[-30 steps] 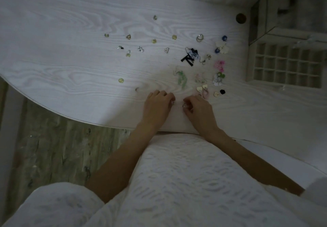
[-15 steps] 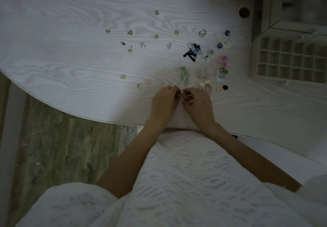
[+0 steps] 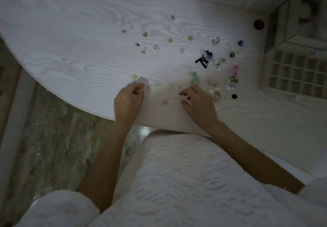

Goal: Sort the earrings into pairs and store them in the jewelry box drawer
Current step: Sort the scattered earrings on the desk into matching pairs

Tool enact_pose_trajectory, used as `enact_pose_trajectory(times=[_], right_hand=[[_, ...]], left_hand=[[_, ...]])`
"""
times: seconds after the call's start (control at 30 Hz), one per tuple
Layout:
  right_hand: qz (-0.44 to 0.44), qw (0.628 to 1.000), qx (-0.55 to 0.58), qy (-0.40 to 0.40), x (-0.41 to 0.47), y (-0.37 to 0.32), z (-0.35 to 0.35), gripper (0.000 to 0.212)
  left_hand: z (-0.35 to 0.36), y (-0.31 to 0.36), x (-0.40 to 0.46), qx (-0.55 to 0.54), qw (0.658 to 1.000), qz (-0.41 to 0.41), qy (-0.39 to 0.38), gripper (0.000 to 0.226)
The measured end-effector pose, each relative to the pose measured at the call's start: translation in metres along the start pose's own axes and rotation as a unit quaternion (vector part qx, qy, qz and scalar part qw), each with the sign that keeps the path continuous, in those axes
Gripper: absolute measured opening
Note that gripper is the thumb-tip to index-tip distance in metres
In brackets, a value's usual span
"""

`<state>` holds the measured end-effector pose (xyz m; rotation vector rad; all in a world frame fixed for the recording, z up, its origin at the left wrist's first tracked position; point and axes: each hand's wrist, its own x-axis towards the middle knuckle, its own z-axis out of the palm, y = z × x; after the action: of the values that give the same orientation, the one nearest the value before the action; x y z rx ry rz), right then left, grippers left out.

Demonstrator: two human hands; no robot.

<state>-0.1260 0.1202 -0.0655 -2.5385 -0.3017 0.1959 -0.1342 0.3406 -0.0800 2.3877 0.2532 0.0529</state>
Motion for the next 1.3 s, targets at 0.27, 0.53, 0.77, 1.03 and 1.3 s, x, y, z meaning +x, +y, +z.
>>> enact_pose_trajectory(times=[0.27,0.53,0.77,1.03,1.3], right_hand=[[-0.080,0.993,0.010,-0.085,0.021,-0.025,0.033,0.015],[-0.071,0.997,-0.002,-0.038,0.048,-0.020,0.030,0.007],[-0.049,0.998,0.014,-0.023,0.062,-0.014,0.031,0.012],[-0.023,0.999,0.028,-0.024,0.073,-0.011,0.029,0.009],[0.014,0.997,0.056,-0.053,0.075,-0.013,0.028,0.018]], left_hand=[[0.000,-0.012,0.005,-0.025,0.999,-0.036,-0.007,0.019],[0.019,-0.001,0.018,-0.001,1.000,0.007,-0.030,0.013],[0.017,-0.001,0.021,-0.003,1.000,0.009,-0.016,0.012],[0.003,-0.019,0.021,-0.015,0.996,-0.054,0.071,0.012],[0.002,-0.024,0.033,-0.006,0.997,-0.065,0.037,0.024]])
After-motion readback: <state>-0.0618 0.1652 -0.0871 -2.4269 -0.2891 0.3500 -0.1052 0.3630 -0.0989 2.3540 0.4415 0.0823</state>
